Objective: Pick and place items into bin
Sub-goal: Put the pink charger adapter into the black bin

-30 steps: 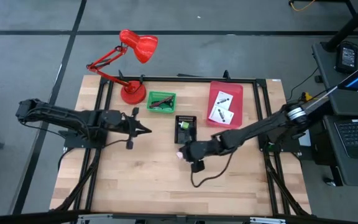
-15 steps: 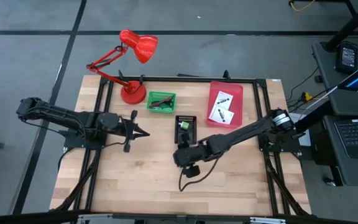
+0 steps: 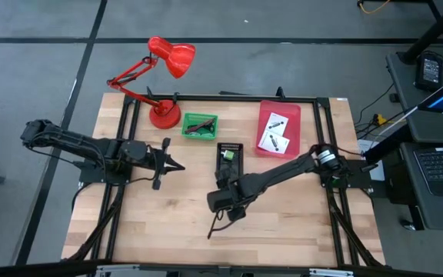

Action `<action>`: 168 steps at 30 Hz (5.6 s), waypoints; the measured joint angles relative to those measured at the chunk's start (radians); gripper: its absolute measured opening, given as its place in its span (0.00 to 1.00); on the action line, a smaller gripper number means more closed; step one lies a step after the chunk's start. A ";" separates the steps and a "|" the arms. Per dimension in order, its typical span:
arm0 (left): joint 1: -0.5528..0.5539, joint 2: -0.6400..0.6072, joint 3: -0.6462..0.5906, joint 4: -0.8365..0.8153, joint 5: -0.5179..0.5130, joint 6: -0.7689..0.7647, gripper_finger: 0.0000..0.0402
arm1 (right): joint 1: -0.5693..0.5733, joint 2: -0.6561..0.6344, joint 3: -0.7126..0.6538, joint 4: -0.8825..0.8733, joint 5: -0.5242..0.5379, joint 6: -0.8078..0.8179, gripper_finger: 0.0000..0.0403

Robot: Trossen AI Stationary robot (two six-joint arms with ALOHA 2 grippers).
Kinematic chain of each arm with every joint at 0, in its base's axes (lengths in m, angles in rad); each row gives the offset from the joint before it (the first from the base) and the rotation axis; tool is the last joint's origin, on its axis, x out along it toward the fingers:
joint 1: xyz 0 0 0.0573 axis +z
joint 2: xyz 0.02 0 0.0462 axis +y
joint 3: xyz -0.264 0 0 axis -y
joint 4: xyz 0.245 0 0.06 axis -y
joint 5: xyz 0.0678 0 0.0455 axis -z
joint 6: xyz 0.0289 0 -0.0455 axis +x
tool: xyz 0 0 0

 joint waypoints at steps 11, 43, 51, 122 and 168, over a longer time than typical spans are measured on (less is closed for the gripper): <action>0.000 0.000 0.000 -0.012 0.000 0.000 0.01 | -0.011 0.040 0.002 -0.022 -0.008 -0.050 0.53; 0.000 0.000 0.000 -0.024 0.000 0.001 0.01 | -0.064 0.105 0.001 -0.012 -0.090 -0.047 0.53; 0.000 0.000 0.000 -0.024 0.000 0.001 0.01 | -0.064 0.105 0.001 -0.033 -0.093 -0.046 0.53; 0.000 0.001 0.001 -0.075 0.003 -0.026 0.01 | -0.059 -0.039 0.150 -0.029 -0.175 0.004 0.22; 0.000 0.001 0.001 -0.096 0.001 -0.052 0.01 | -0.114 -0.665 -1.044 1.446 -0.029 -0.133 0.22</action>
